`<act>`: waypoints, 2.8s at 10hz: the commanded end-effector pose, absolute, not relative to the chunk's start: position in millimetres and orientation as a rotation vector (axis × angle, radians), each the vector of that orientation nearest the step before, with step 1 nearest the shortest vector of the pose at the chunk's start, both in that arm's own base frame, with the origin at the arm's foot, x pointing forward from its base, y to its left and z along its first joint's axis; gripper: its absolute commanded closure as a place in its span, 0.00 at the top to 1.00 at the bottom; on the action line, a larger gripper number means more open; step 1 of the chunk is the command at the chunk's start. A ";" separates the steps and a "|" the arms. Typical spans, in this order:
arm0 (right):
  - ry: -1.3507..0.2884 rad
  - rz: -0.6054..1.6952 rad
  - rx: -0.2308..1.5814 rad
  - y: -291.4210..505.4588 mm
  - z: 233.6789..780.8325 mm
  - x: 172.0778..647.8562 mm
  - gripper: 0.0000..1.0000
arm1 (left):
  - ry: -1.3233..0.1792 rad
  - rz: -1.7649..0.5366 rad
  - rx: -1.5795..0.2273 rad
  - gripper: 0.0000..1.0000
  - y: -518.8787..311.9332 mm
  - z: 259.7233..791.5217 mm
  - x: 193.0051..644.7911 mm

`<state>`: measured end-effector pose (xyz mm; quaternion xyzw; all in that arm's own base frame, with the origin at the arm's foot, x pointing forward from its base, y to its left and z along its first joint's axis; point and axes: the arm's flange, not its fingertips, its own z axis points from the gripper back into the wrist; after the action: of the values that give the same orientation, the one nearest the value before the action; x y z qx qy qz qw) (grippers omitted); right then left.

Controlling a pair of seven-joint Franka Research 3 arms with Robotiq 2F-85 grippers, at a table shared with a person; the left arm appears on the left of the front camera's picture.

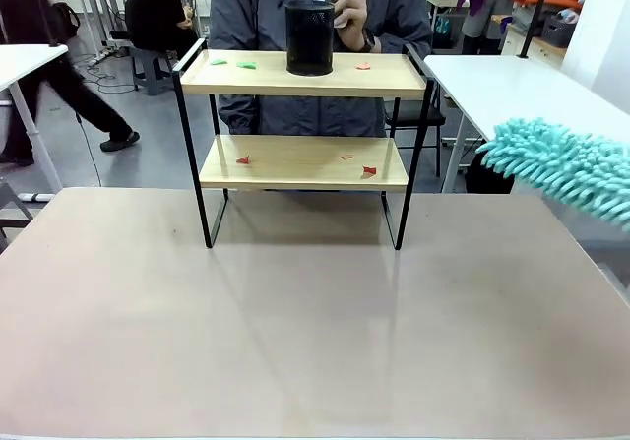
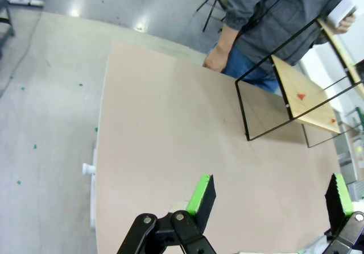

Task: Clean the shelf.
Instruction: Clean the specific tier of the Shelf with the Duster once objects are removed.

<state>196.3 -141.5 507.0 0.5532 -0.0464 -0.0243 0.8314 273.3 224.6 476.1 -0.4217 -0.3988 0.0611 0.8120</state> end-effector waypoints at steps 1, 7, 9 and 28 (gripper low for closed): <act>-0.063 0.102 1.053 -88.8 512.5 192.4 0.12 | -0.880 0.113 -0.905 1.00 223.9 475.4 274.5; -0.149 0.306 0.894 14.5 510.2 244.2 0.12 | -0.880 0.113 -0.905 1.00 223.9 475.4 274.5; -0.272 0.285 0.837 46.8 498.3 254.4 0.12 | -0.880 0.113 -0.905 1.00 223.9 475.4 274.5; -0.528 0.105 0.577 139.0 473.1 374.4 0.12 | -0.880 0.113 -0.905 1.00 223.9 475.4 274.5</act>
<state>369.7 122.4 482.4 0.2834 -0.2387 0.0759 0.9257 273.3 224.9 476.2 -0.4213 -0.3988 0.0612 0.8123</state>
